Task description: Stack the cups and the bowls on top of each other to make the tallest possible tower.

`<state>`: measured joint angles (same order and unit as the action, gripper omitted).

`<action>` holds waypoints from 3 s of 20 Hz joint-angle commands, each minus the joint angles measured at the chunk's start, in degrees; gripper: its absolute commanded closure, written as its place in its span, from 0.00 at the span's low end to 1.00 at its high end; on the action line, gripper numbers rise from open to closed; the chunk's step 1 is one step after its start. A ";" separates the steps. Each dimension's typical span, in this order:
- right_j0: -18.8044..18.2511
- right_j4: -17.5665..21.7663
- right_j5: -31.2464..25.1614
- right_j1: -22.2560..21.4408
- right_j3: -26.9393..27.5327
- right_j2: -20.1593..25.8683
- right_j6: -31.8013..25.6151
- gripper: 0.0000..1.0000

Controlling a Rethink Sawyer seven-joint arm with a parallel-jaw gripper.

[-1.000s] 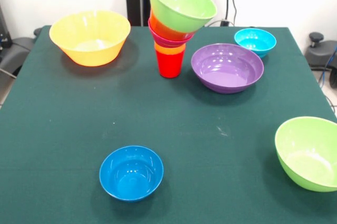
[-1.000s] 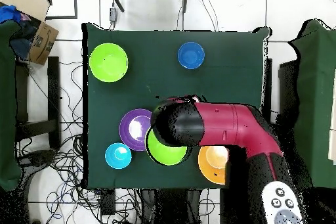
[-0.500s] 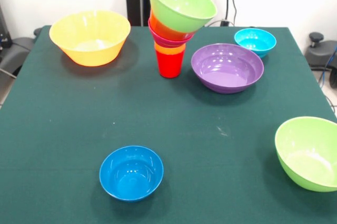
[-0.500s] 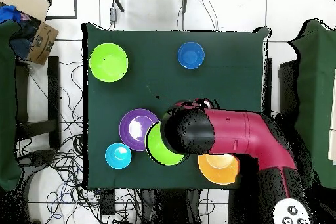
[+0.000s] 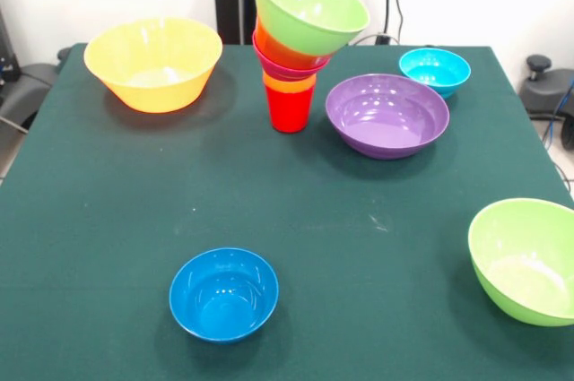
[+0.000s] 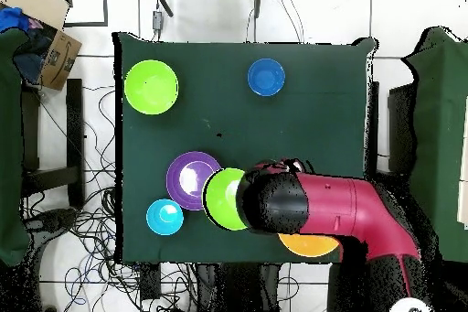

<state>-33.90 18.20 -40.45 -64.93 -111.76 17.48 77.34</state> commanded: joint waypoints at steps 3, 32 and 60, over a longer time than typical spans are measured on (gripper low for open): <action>-2.77 3.87 6.32 1.90 -8.70 0.36 0.29 0.00; -5.36 5.55 10.03 6.01 -7.12 2.31 0.11 0.00; -6.35 5.69 13.29 8.63 -7.17 3.03 0.02 0.00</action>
<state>-40.78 20.46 -27.05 -58.42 -116.43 17.55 77.34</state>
